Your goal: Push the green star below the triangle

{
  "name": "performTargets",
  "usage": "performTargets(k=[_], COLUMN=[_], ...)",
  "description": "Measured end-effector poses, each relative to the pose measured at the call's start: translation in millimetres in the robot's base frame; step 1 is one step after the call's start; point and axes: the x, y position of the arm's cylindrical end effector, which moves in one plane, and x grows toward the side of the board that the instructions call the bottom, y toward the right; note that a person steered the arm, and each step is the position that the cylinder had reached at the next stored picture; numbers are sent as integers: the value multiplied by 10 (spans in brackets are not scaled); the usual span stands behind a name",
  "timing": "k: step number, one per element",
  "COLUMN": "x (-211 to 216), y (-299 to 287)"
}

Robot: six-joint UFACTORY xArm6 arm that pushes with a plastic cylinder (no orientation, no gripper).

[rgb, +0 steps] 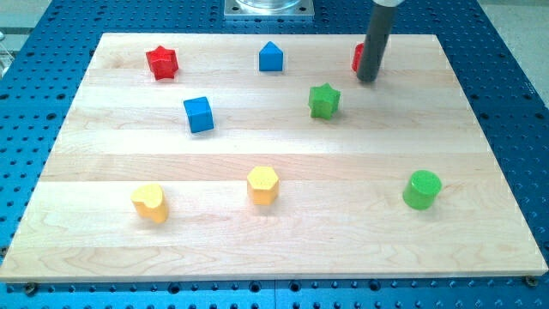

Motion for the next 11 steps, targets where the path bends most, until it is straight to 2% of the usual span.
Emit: performTargets(k=[1, 2, 3, 4, 5, 6, 7, 9, 10, 11], x=[-196, 200, 863, 873, 1121, 1086, 741, 818, 908, 1764], y=[189, 370, 855, 314, -151, -481, -481, -1323, -979, -1204])
